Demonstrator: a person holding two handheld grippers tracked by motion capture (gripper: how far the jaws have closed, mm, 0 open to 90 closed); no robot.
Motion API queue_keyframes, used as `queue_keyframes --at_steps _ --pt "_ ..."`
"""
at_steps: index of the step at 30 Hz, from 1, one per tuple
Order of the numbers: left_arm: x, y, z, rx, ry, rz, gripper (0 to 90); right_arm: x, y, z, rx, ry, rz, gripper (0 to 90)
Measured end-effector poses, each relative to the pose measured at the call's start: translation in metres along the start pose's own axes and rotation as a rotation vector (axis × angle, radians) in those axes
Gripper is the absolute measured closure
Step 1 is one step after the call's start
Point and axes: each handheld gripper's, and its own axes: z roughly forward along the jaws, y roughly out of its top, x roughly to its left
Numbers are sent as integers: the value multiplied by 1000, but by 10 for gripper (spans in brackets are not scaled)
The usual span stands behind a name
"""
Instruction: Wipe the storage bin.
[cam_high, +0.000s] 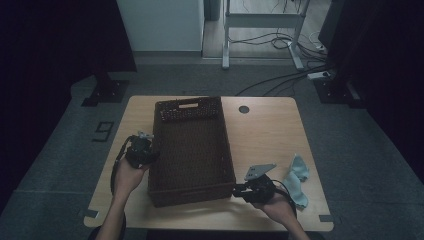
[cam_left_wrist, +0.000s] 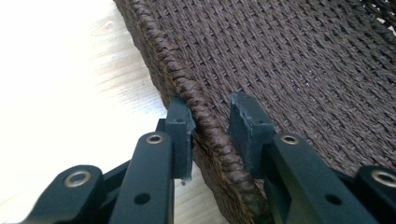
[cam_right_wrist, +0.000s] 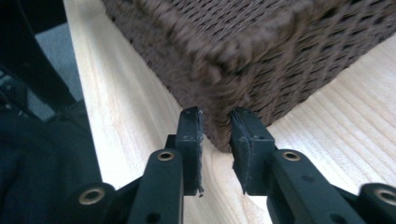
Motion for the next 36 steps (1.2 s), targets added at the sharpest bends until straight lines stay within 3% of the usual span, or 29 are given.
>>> queue_keyframes --at_steps 3,9,16,19,20,23,28,36 --pt "1 2 2 1 1 1 711 0 0 -6 -5 -20 -11 670" --pt "7 9 7 4 1 1 727 -13 -6 -20 -43 -70 36 594" --pt "19 17 14 -7 -43 -2 736 -15 7 -5 -47 -72 33 526" --pt "20 16 14 -5 -31 -7 695 -11 14 2 -44 -52 17 534" --pt "21 15 13 -8 -19 -15 644 -9 16 4 -40 -60 11 537" --pt "25 9 6 -20 -40 -41 544 -8 17 6 -34 -48 19 537" --pt "23 -5 -12 -38 -47 -27 438 -1 20 13 -30 -15 11 529" --pt "26 -20 -40 -53 -53 -46 369 16 33 32 -10 17 -33 504"
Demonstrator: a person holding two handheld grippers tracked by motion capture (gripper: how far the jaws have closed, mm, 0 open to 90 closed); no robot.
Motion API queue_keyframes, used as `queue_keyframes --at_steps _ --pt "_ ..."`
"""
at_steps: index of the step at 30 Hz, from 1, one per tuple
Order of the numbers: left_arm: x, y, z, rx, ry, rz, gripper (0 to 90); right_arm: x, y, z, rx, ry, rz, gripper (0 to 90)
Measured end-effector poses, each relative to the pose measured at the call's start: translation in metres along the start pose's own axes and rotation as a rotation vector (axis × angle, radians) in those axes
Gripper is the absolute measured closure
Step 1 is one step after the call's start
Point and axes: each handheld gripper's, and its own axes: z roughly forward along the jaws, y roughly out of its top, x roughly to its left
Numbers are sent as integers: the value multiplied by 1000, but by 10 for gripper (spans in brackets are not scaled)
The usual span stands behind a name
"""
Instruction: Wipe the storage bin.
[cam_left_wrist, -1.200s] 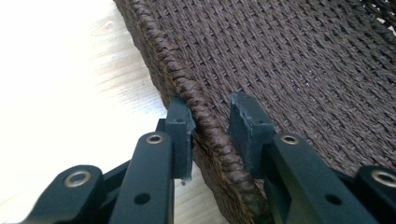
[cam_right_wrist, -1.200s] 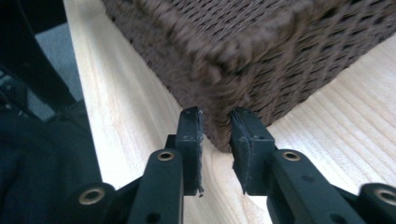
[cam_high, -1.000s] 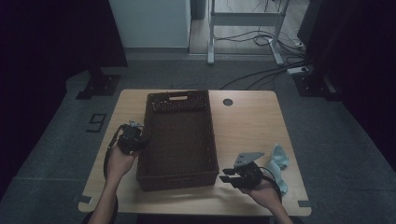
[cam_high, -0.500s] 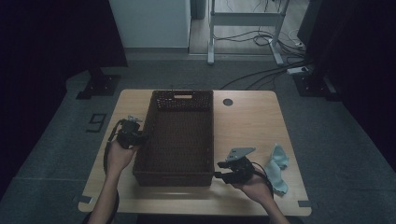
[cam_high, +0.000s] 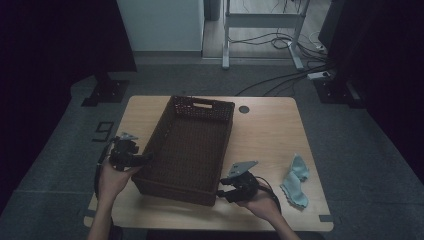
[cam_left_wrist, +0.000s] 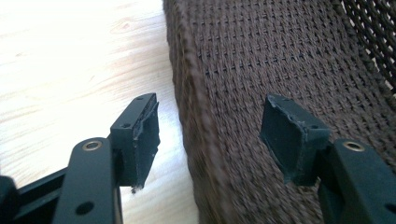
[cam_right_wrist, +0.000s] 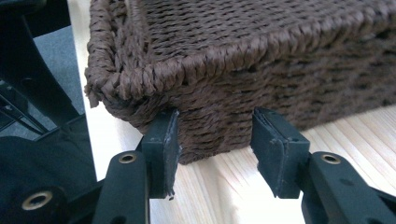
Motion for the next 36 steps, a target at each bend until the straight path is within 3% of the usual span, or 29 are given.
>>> queue_keyframes --at_steps 10,19,22,25,27,33,35,36 --pt "19 -16 -12 12 67 -99 310 21 19 26 2 42 -47 493" --pt "20 -19 -19 26 129 -146 213 30 29 39 11 58 -77 485" --pt "18 -21 -17 66 133 -187 194 24 25 31 16 26 -68 455" --pt "17 -22 -15 87 135 -198 194 17 20 23 9 4 -49 450" --pt "16 -24 -12 111 125 -206 201 6 13 8 0 -38 -27 439" --pt "17 -27 -4 137 87 -219 363 -18 -10 -30 -13 -149 24 414" --pt "16 -26 -2 145 128 -200 393 -26 -19 -43 -15 -186 49 409" --pt "17 -26 -1 139 141 -200 450 -30 -24 -50 -16 -206 63 407"
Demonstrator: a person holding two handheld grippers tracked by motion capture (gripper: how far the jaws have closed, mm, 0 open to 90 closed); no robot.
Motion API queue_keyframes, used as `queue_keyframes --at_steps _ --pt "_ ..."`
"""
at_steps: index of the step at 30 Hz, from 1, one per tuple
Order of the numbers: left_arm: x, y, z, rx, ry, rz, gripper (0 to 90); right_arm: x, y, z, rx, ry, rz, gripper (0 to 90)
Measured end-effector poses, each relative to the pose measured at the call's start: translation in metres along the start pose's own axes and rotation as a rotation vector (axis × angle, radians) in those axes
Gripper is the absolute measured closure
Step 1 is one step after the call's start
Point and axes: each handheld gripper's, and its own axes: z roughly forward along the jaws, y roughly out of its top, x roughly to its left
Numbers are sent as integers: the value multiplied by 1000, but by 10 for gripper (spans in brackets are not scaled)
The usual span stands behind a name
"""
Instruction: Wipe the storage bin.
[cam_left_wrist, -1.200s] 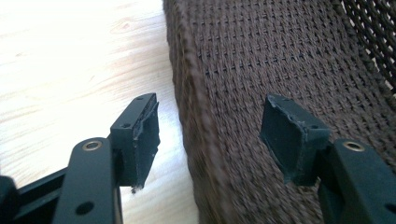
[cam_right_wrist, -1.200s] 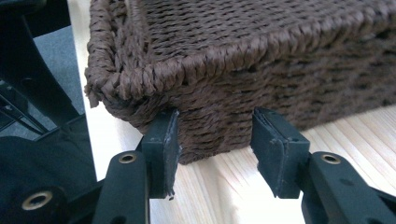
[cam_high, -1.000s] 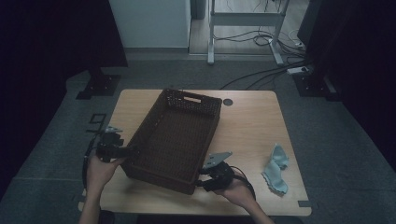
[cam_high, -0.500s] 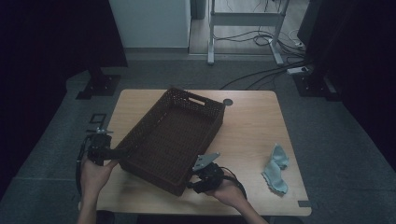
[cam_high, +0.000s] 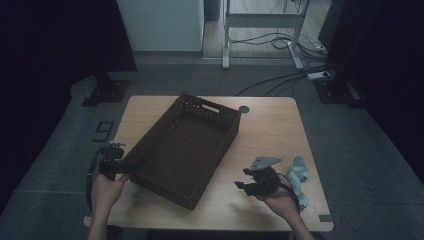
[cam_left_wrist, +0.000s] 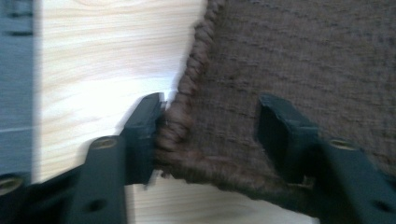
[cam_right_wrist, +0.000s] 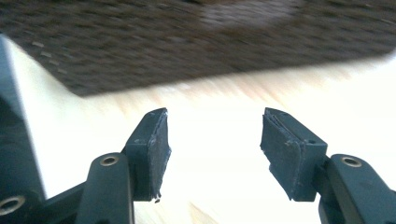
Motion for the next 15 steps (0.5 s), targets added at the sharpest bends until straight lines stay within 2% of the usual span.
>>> queue_keyframes --at_steps 3,4,5,7,8,10,15 --pt "4 1 2 0 -23 -10 478 -16 -13 -17 -4 -53 41 402" --pt "5 2 2 -4 -13 -6 483 -21 -17 -22 -4 -72 52 401" --pt "6 2 2 -12 13 -2 542 -26 -21 -28 -4 -91 65 399" --pt "9 3 2 -13 10 -9 554 -30 -24 -33 -7 -108 80 399" --pt "14 5 4 -16 0 -17 546 -39 -31 -44 -10 -142 109 397" --pt "16 6 6 -23 41 -10 564 -45 -36 -52 -8 -173 124 393" --pt "30 10 10 -35 23 -29 538 -60 -49 -72 -1 -242 166 380"
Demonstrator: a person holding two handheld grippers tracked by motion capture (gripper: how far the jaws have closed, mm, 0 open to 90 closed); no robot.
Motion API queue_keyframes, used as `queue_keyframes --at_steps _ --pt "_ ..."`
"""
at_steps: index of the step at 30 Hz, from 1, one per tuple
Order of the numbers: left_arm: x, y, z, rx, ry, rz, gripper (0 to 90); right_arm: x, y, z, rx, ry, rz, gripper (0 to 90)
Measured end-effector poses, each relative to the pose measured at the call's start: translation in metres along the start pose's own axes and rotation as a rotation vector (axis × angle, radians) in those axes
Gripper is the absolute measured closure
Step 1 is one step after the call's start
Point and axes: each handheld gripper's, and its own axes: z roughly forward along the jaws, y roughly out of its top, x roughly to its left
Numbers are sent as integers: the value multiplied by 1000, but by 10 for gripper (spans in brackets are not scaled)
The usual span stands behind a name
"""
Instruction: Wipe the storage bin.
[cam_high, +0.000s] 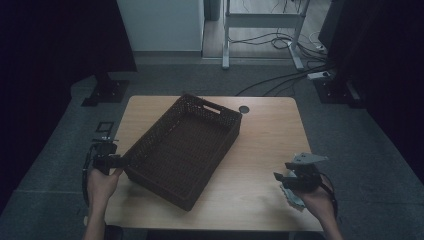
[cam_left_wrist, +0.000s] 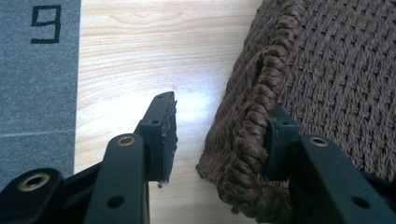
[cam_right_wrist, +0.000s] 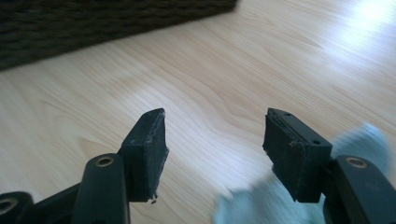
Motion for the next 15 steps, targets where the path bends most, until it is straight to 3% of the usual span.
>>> queue_keyframes --at_steps 6,9,12,15 --pt "8 9 6 -7 24 -3 539 -21 -16 -11 22 -75 44 361" --pt "11 20 12 -4 58 1 531 -29 -23 -12 30 -90 61 346" --pt "9 26 9 0 71 4 450 -34 -30 -9 45 -98 70 317" --pt "5 26 0 -25 29 -24 335 -36 -36 0 83 -92 67 300"
